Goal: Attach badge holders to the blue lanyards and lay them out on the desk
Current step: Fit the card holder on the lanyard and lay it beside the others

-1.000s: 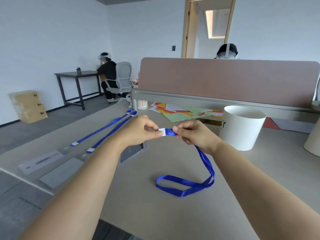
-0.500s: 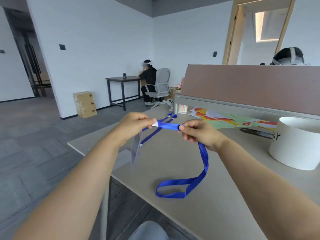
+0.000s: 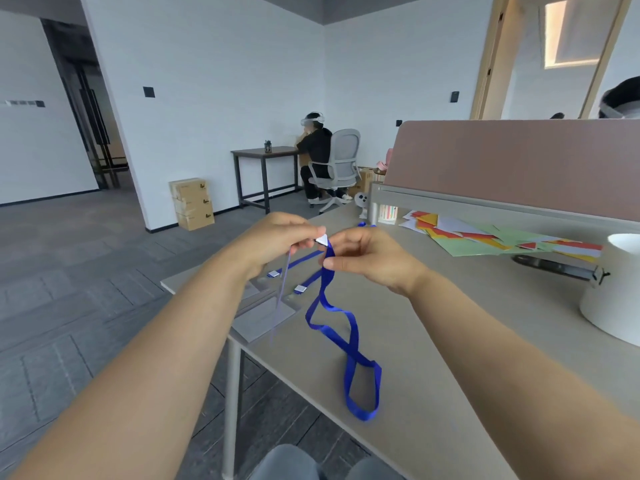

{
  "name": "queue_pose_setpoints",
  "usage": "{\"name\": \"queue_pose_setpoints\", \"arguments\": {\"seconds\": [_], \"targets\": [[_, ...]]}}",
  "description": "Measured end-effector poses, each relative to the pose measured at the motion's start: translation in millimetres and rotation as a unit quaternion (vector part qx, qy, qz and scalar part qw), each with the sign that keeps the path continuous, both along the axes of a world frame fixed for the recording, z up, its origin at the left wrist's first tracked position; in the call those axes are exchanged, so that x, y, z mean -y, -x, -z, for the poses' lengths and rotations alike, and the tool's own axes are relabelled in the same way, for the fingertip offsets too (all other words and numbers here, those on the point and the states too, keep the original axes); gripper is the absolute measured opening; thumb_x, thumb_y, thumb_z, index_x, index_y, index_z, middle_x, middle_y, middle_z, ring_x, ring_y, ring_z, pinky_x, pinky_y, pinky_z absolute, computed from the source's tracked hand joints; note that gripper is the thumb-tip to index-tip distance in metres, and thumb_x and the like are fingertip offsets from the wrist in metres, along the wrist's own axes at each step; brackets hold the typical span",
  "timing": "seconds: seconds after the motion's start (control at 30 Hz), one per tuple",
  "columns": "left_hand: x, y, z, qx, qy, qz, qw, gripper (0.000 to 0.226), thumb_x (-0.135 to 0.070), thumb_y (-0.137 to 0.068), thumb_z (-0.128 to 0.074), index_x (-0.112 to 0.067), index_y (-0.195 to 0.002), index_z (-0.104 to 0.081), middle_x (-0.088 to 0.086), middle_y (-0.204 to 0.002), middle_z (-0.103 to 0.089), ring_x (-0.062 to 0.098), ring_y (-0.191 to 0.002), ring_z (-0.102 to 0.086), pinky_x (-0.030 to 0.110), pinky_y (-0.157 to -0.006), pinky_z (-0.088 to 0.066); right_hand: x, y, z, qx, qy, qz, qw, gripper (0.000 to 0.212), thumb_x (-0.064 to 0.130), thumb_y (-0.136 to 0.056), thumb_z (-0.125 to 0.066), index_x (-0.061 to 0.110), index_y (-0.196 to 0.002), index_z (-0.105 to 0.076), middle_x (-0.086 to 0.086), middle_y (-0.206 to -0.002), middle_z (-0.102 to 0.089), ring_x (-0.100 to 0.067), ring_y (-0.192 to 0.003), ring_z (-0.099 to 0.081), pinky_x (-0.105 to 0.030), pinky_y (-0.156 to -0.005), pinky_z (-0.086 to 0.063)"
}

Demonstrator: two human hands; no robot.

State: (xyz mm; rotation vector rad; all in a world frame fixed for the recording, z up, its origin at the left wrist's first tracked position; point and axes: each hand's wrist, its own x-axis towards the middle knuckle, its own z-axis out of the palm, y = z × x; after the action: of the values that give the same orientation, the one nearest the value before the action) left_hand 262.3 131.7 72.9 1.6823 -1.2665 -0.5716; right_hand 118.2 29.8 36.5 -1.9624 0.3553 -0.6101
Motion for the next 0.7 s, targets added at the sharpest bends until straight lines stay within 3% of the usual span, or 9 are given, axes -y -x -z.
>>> {"name": "queue_pose_setpoints", "arguments": {"seconds": [0.07, 0.2, 0.27, 0.37, 0.47, 0.57, 0.67, 0.7], "targets": [[6.1, 1.5, -2.2, -0.003, 0.002, -0.011, 1.0, 0.02, -0.027, -0.083, -0.064, -0.022, -0.064, -0.064, -0.004, -0.062, -0.056, 0.009, -0.056, -0.042, 0.021, -0.061, -0.035, 1.7, -1.7, 2.5, 0.027, 0.023, 0.039, 0.999, 0.018, 0.004, -0.077, -0.07, 0.007, -0.095, -0.067, -0.008, -0.081, -0.069, -0.018, -0.077, -0.065, -0.028, -0.082, -0.053], [16.7, 2.8, -6.7, -0.019, 0.017, -0.032, 0.999, 0.021, -0.027, -0.083, -0.064, -0.02, -0.063, -0.062, -0.004, -0.065, -0.057, 0.01, -0.058, -0.043, 0.024, -0.061, -0.035, 10.6, -4.9, 4.4, 0.056, 0.081, 0.139, 0.985, 0.021, 0.014, -0.078, -0.071, 0.015, -0.099, -0.069, -0.009, -0.093, -0.072, -0.026, -0.085, -0.067, -0.034, -0.086, -0.055], [21.9, 3.2, -10.0, -0.029, 0.023, -0.047, 0.998, 0.021, -0.028, -0.083, -0.063, -0.02, -0.064, -0.063, -0.003, -0.066, -0.057, 0.011, -0.057, -0.042, 0.025, -0.063, -0.036, 16.5, -3.3, 3.8, 0.056, 0.131, 0.176, 0.974, 0.019, 0.014, -0.078, -0.072, 0.016, -0.096, -0.07, -0.001, -0.09, -0.071, -0.022, -0.077, -0.066, -0.032, -0.079, -0.056], [30.6, 3.8, -15.5, -0.083, 0.043, -0.064, 0.994, 0.014, -0.027, -0.083, -0.064, -0.019, -0.071, -0.064, -0.002, -0.068, -0.057, 0.011, -0.057, -0.04, 0.024, -0.06, -0.033, 22.0, -0.5, 3.0, 0.049, 0.222, 0.211, 0.951, 0.012, 0.008, -0.079, -0.068, 0.012, -0.091, -0.07, 0.006, -0.077, -0.066, -0.017, -0.068, -0.062, -0.026, -0.069, -0.054], [38.3, 8.8, -23.2, -0.167, 0.069, -0.058, 0.982, 0.011, -0.025, -0.084, -0.063, -0.016, -0.078, -0.063, -0.001, -0.07, -0.058, 0.01, -0.054, -0.035, 0.023, -0.056, -0.029, 29.0, -3.0, 8.8, 0.028, 0.283, 0.239, 0.928, 0.012, 0.008, -0.082, -0.063, 0.008, -0.092, -0.07, -0.005, -0.079, -0.071, -0.022, -0.072, -0.064, -0.035, -0.072, -0.055], [46.1, 14.3, -28.5, -0.196, 0.082, -0.05, 0.976, 0.014, -0.023, -0.087, -0.059, -0.014, -0.076, -0.061, 0.001, -0.071, -0.06, 0.009, -0.053, -0.033, 0.022, -0.055, -0.029, 36.9, -6.0, 16.4, 0.012, 0.268, 0.258, 0.928, 0.013, 0.013, -0.087, -0.06, 0.007, -0.094, -0.07, -0.007, -0.079, -0.07, -0.023, -0.071, -0.063, -0.035, -0.069, -0.052], [52.5, 16.8, -30.0, -0.222, 0.081, -0.028, 0.971, 0.013, -0.023, -0.087, -0.058, -0.014, -0.078, -0.059, 0.001, -0.073, -0.064, 0.007, -0.048, -0.033, 0.021, -0.054, -0.029, 41.9, -5.6, 17.1, 0.026, 0.137, 0.223, 0.965, 0.017, 0.013, -0.093, -0.05, 0.012, -0.095, -0.067, -0.003, -0.079, -0.069, -0.017, -0.075, -0.063, -0.03, -0.067, -0.051], [53.7, 16.7, -30.5, -0.235, 0.084, -0.021, 0.968, 0.014, -0.023, -0.087, -0.058, -0.014, -0.076, -0.059, 0.002, -0.073, -0.065, 0.006, -0.044, -0.034, 0.021, -0.054, -0.03, 44.2, -4.9, 16.4, 0.024, 0.099, 0.203, 0.974, 0.02, 0.011, -0.094, -0.044, 0.015, -0.096, -0.064, -0.001, -0.077, -0.068, -0.008, -0.072, -0.063, -0.024, -0.066, -0.049]]}}
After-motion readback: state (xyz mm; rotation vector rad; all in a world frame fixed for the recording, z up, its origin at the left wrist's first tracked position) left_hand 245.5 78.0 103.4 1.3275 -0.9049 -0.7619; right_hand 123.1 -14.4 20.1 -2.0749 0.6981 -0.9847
